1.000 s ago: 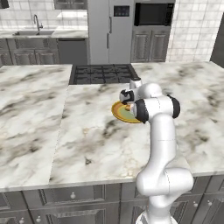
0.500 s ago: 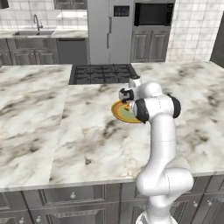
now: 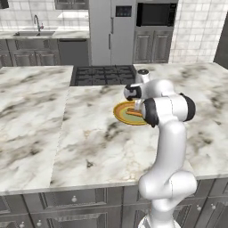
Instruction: Move the hot dog bun to the plate on the dining table and place the condiment next to that plate. Then navigate to the fridge and take the sausage and place it on the plate as well.
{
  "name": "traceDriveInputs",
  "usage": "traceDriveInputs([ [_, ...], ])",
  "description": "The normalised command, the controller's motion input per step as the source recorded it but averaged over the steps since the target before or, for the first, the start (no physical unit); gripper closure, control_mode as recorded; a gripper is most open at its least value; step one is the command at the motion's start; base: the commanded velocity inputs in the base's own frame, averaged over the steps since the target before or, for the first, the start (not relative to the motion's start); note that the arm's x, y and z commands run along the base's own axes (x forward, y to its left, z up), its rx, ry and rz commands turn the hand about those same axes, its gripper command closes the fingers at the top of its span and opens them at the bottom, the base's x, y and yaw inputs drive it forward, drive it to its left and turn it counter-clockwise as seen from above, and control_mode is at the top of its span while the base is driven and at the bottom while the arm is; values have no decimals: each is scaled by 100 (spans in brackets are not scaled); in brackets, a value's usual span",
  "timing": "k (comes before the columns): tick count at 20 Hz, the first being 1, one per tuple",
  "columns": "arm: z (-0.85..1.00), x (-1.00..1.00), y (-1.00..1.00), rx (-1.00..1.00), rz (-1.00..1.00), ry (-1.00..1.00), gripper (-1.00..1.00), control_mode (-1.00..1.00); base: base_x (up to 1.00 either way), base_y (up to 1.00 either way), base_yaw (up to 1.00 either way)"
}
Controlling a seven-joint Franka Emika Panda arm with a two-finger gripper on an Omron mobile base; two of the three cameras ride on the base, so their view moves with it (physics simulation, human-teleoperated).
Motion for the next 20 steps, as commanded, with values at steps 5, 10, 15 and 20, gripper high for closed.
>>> traceDriveInputs([
  [5, 48, -81, 34, 0, -12, -15, -100, -100, 0, 0, 0],
  [10, 42, -83, 66, 0, -16, -17, -100, -100, 0, 0, 0],
  [15, 28, -95, 79, 0, -16, -15, -100, -100, 0, 0, 0],
  [20, 21, -100, 83, 0, -19, -18, -100, -100, 0, 0, 0],
])
